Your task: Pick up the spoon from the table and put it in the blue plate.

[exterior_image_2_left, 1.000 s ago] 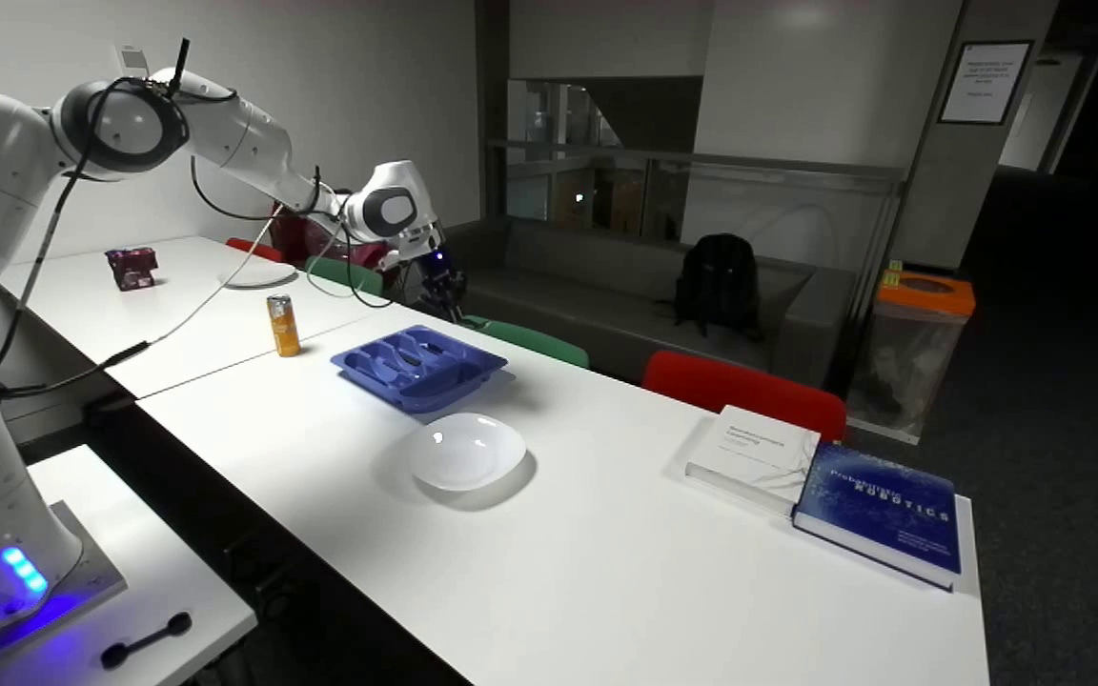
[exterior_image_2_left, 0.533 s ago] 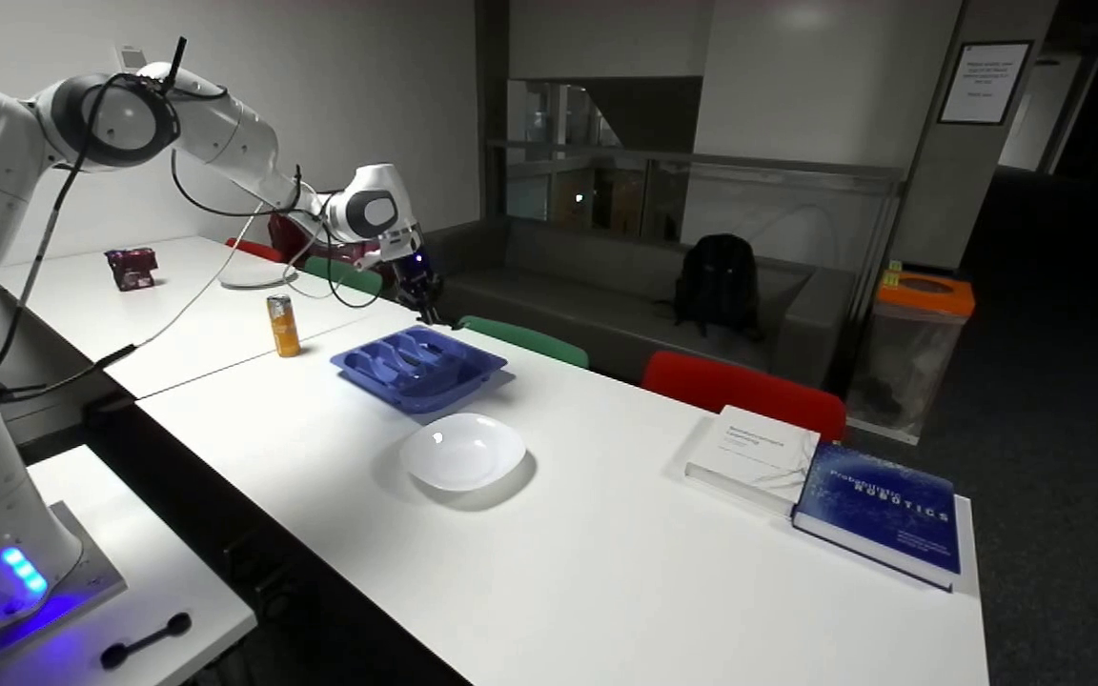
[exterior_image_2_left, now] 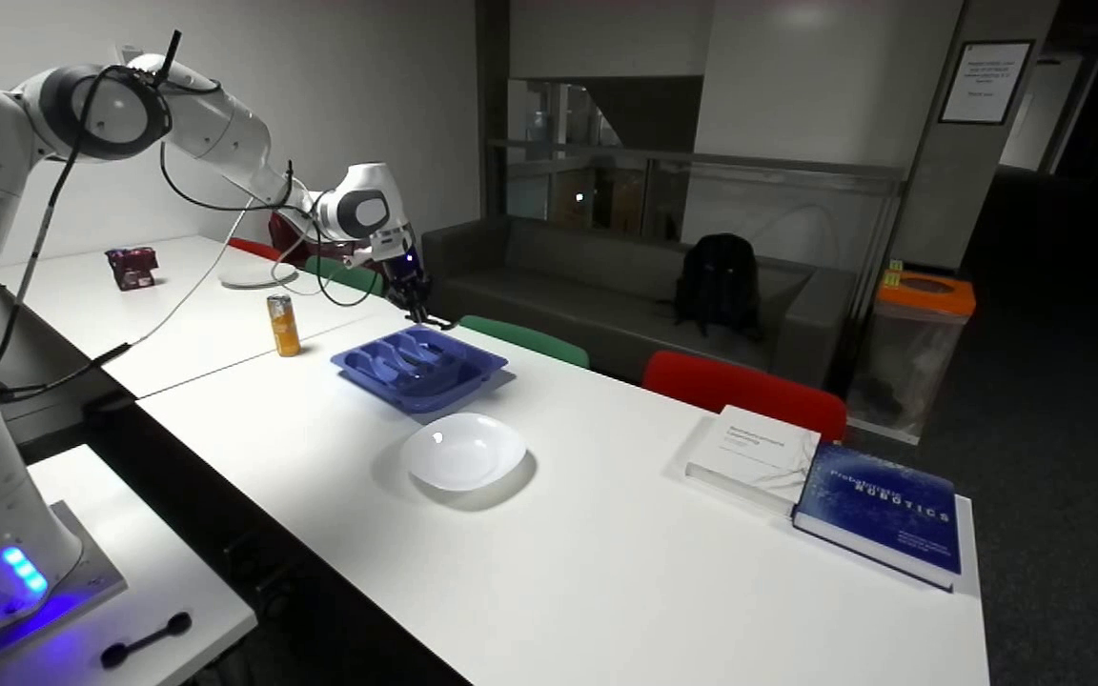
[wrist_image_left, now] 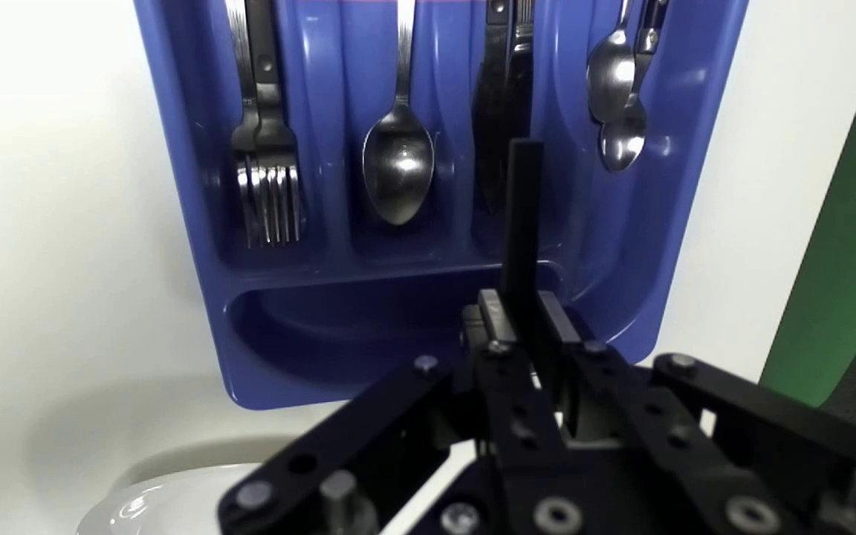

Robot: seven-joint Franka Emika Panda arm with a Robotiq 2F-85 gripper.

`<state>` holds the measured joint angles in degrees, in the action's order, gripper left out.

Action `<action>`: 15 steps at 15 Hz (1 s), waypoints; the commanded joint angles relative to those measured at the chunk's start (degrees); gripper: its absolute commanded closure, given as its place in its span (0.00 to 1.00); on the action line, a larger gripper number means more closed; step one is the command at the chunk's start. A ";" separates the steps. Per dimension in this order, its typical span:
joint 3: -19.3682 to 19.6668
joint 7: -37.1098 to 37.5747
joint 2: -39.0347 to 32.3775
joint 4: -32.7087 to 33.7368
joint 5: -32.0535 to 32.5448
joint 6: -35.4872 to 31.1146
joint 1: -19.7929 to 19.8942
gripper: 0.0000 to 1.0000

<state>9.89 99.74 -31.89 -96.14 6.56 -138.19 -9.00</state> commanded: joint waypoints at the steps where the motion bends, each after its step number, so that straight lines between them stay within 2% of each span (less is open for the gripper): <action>1: -0.40 0.11 -0.14 0.15 0.26 0.16 0.37 0.97; 15: -5.24 6.96 -5.79 5.61 -3.24 1.97 -2.90 0.97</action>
<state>5.27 106.17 -36.62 -92.84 5.16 -137.79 -12.12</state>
